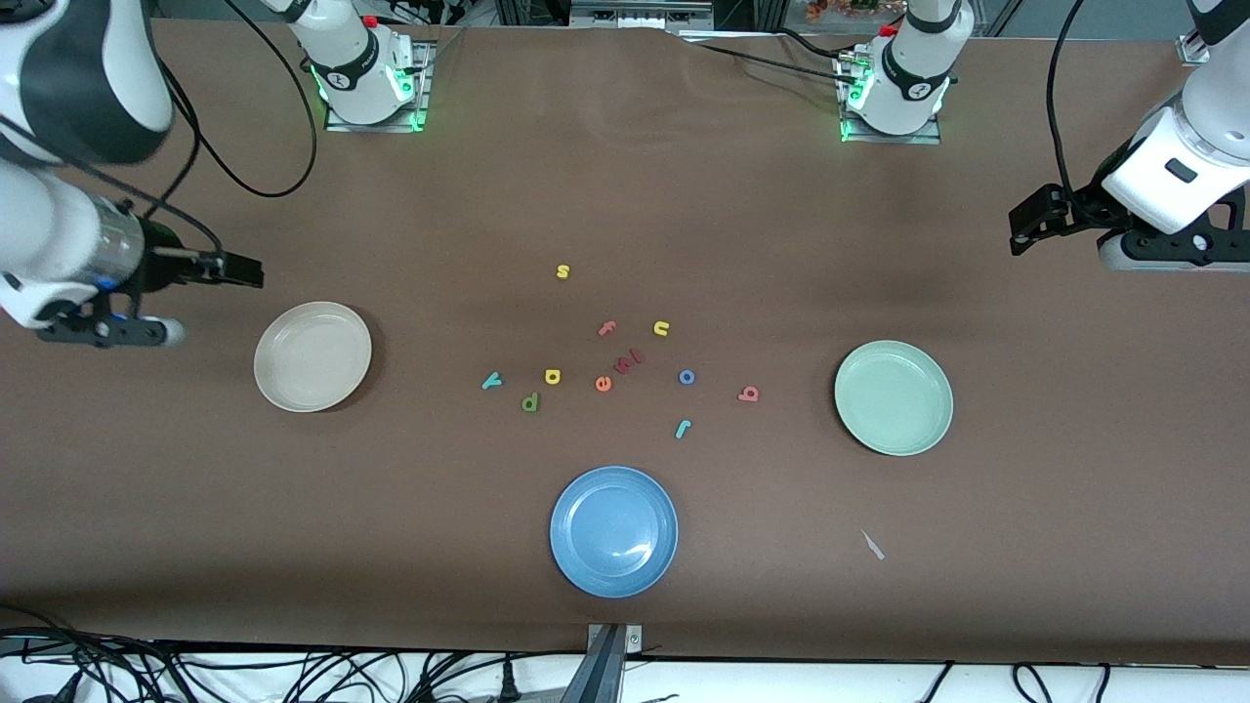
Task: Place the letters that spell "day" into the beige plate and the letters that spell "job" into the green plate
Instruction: 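Reach the right gripper to the cyan letter while the left gripper moves in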
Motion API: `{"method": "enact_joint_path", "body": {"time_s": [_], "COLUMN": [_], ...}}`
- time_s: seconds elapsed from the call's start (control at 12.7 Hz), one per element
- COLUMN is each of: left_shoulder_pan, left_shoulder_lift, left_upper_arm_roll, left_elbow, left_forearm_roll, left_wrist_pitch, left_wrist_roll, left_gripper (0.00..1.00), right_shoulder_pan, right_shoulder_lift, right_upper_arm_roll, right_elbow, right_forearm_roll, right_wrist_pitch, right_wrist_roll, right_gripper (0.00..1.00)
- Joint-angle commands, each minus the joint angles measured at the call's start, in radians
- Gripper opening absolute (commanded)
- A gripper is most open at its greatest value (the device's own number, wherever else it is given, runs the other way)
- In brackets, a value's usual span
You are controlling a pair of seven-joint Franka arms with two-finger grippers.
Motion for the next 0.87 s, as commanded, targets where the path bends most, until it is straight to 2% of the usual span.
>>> {"method": "enact_joint_path", "body": {"time_s": [0.0, 0.24, 0.63, 0.79], "left_shoulder_pan": [0.004, 0.004, 0.004, -0.015], "left_shoulder_lift": [-0.011, -0.009, -0.009, 0.001], "left_upper_arm_roll": [-0.001, -0.001, -0.001, -0.002], "left_elbow": [0.001, 0.001, 0.001, 0.002], "left_forearm_roll": [-0.026, -0.026, -0.026, -0.014], "left_wrist_pitch": [-0.012, -0.012, -0.021, -0.024], "left_wrist_roll": [0.016, 0.017, 0.014, 0.02], "left_gripper": [1.0, 1.0, 1.0, 1.0], "right_shoulder_pan": [0.042, 0.102, 0.238, 0.277], "right_shoulder_lift": [0.064, 0.147, 0.245, 0.267], "right_upper_arm_roll": [0.0, 0.0, 0.0, 0.0], "right_elbow": [0.027, 0.015, -0.002, -0.003], "right_forearm_roll": [0.028, 0.033, 0.046, 0.05], "right_wrist_pitch": [0.015, 0.135, 0.374, 0.455], "right_wrist_roll": [0.009, 0.223, 0.891, 1.09], "right_gripper": [1.0, 1.0, 1.0, 1.0]}}
